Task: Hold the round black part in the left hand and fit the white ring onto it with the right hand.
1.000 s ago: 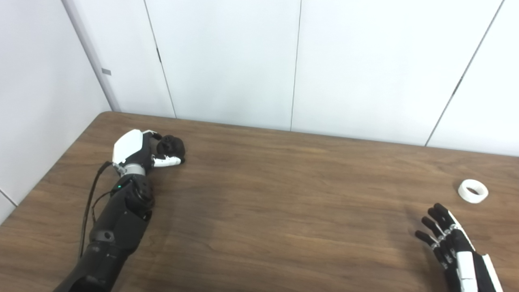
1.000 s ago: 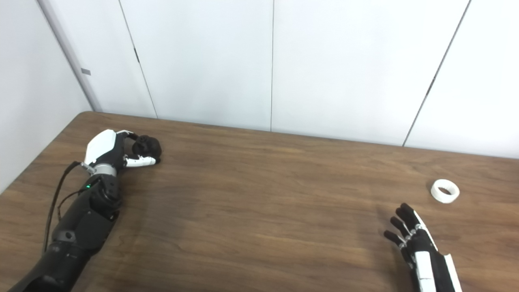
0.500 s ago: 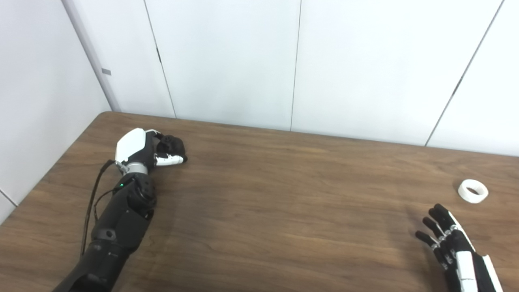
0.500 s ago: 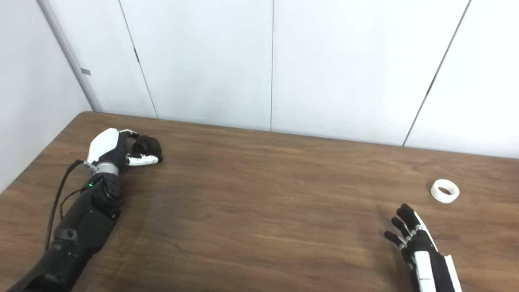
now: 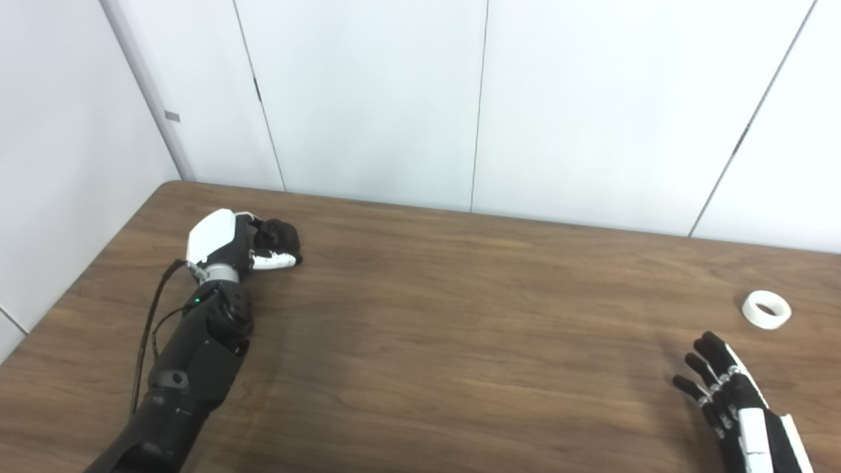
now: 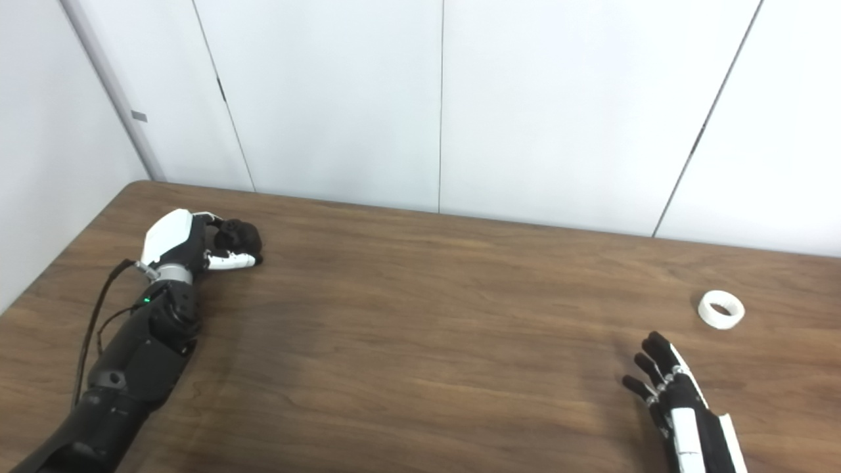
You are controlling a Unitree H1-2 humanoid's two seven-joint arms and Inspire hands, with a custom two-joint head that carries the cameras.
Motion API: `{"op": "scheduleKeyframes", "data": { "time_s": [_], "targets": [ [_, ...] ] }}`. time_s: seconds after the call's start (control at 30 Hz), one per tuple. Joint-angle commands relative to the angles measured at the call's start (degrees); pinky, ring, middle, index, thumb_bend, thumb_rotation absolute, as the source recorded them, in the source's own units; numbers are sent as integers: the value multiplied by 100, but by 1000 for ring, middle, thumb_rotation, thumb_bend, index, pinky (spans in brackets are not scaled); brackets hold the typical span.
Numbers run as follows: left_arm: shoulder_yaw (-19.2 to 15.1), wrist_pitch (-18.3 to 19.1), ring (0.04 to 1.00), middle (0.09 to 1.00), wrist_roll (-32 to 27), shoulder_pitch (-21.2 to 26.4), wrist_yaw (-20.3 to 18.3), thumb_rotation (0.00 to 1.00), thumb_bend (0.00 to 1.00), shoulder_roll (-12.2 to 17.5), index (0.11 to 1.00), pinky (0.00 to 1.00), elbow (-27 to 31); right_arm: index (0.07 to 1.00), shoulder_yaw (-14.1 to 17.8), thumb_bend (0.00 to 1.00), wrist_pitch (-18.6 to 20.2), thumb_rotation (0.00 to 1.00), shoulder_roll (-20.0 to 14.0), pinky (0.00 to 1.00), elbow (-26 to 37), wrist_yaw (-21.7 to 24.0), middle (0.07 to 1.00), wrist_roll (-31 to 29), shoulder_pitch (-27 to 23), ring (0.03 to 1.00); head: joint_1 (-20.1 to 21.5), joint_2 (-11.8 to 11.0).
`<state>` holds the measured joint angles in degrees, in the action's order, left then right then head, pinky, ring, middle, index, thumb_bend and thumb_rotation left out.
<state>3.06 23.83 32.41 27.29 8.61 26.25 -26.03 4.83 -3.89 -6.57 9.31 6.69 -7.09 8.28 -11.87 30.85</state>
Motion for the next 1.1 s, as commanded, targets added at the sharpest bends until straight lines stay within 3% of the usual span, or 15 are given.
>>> {"op": "scheduleKeyframes", "data": {
  "time_s": [0.0, 0.47, 0.7, 0.73, 0.77, 0.83, 1.07],
  "targets": [
    [-27, 17, 936, 859, 98, 294, 166, 276, 845, 215, 698, 1000, 66, 905, -22, 615, 15, 927, 116, 805, -155, -66, 928, -38, 275, 910, -14, 20],
    [-89, 5, 936, 858, 25, 281, 157, 229, 824, 212, 682, 1000, 108, 906, -28, 597, 13, 932, 101, 803, -105, -35, 929, -68, 303, 909, -9, 42],
    [-103, -187, 926, 850, -46, 285, 226, 188, 787, 203, 642, 1000, 58, 905, -27, 602, 76, 940, 108, 800, -79, -74, 927, 3, 308, 906, 10, 45],
    [-118, -222, 923, 845, -72, 284, 271, 161, 776, 188, 627, 1000, 45, 904, -23, 599, 80, 939, 115, 799, -71, -72, 926, -15, 310, 905, 10, 49],
    [-138, -252, 920, 839, -102, 279, 310, 114, 652, 170, 562, 1000, 46, 904, -21, 608, 71, 932, 115, 799, -73, -66, 928, -28, 311, 907, 10, 49],
    [-213, -325, 916, 824, -200, 276, 397, 69, 548, 122, 504, 1000, 34, 905, -17, 618, 84, 930, 116, 801, -69, -69, 929, -29, 312, 911, 10, 49],
    [-308, -439, 901, 792, -324, 247, 550, 45, 520, 78, 485, 1000, 35, 905, -24, 612, 74, 936, 106, 798, -72, -74, 927, 9, 303, 907, 15, 64]
  ]
}}
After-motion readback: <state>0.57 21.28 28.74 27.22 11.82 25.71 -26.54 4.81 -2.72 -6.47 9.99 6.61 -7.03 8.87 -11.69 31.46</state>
